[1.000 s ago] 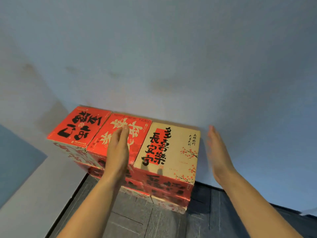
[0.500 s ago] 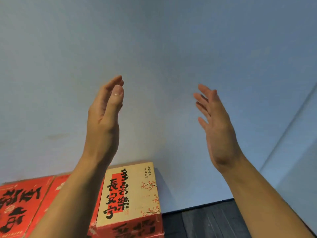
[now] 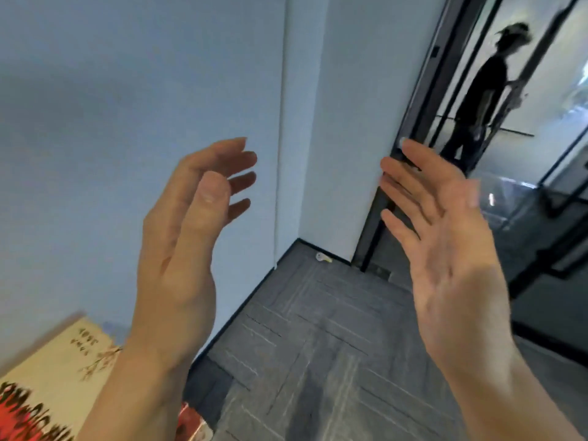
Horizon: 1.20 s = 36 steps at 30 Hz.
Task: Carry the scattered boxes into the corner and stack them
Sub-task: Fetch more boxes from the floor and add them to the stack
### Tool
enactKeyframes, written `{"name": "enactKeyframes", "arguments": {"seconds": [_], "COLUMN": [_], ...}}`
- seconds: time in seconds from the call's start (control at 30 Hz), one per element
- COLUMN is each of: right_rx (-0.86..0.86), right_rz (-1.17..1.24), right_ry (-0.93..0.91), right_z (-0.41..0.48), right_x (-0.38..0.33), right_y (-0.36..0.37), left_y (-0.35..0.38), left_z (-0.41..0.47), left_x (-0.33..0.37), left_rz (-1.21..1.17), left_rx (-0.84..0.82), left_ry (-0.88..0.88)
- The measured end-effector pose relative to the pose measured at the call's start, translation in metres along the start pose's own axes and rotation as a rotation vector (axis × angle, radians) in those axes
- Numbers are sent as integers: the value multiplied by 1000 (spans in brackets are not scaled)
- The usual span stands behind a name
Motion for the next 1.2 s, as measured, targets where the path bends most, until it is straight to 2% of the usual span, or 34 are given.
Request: {"name": "enactKeyframes", "arguments": {"seconds": [0.07,0.13,0.23,0.43,0.57,0.67,0.87,1.0,1.2], "right_rx": [53,189,300,522,635,716,925,1050,1211], "right_rz": [1,28,-50,-143,-205,-207,-202,-247,-310], "right_ry": [2,5,-164,-217,-234,-232,-212,-166,-141], "right_z": [-19,-48,-103,-187,-246,-286,-347,-378,-397], "right_x": [-9,-8,-7,-22,-36,-43,-53,-45,-40], "right_y": [-52,-97,-159,-308,-403,-470,-592,-674,-812], "left_y": [41,83,154,315,420,482,613,709,862], "left_z": [-8,-16,-35,-118,-179,-231,-310,-362,-423], "left_x": [0,2,8,34,47,65,84,77,54], "left_rz": [-43,-96,-156,-246,-217,-285,-383,-407,-530], "left_rx": [-96,-162,-255,-510,-624,-682,-846,-1003,-1121], "left_ry": [-27,-40,-56,-51,-189,-125,-101,-121,-157]}}
Point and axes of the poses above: each hand's wrist, its own z-axis towards the middle knuckle, its own y-axis out of the palm, x = y × z, the point moved 3 cm from there along z, towards the middle knuckle
